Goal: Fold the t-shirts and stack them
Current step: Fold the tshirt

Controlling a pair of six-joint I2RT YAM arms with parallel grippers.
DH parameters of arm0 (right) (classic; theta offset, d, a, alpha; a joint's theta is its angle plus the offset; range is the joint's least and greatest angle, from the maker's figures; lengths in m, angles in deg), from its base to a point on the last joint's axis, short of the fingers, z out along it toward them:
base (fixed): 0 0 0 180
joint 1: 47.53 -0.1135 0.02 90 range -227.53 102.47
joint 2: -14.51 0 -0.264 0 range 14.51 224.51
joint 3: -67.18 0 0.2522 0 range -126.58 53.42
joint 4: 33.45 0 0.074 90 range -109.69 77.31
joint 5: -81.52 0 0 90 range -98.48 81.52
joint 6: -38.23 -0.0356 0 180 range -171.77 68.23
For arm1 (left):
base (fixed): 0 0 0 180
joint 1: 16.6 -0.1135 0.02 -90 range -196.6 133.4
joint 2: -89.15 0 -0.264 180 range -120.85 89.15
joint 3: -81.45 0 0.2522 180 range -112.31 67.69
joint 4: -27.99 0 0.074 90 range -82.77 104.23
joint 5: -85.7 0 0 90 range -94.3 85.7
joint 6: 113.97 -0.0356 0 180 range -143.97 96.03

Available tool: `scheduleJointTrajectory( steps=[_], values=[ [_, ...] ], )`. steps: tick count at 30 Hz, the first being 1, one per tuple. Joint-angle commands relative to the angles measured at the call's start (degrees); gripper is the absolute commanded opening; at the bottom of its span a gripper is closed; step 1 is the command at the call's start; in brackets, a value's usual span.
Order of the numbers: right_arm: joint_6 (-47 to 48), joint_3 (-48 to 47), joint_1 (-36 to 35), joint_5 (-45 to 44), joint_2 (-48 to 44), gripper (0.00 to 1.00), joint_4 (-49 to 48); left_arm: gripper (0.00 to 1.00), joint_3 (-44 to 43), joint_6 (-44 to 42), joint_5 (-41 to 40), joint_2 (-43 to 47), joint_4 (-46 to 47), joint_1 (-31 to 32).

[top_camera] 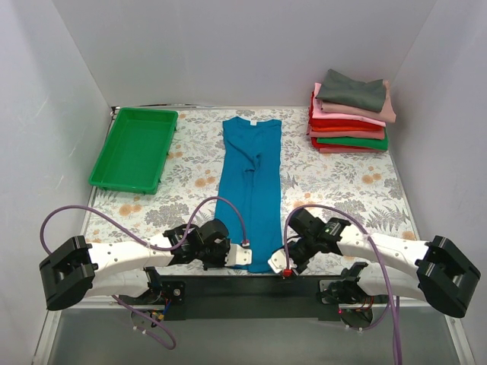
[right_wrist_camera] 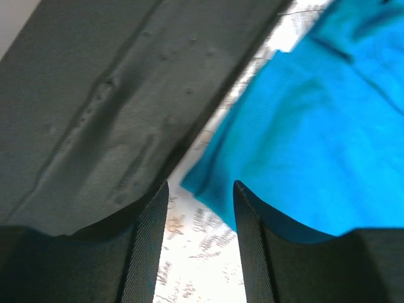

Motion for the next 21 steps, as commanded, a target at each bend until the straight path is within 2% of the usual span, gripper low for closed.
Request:
scheduleJointTrajectory(
  steps=[1, 9, 21],
  values=[
    [-0.5, 1.1, -2.1, -1.1, 0.5, 0.51, -2.7, 0.0, 1.1, -0.1, 0.1, -0.7, -2.2, 0.3],
    [-2.3, 1.8, -4.1, -4.6, 3.7, 0.47, -6.2, 0.0, 0.8, 0.1, 0.5, 0.9, -3.0, 0.2],
    [-5.1, 1.7, -2.6, -7.3, 3.7, 0.46, -7.0, 0.0, 0.7, -0.1, 0.4, 3.3, -4.1, 0.3]
  ],
)
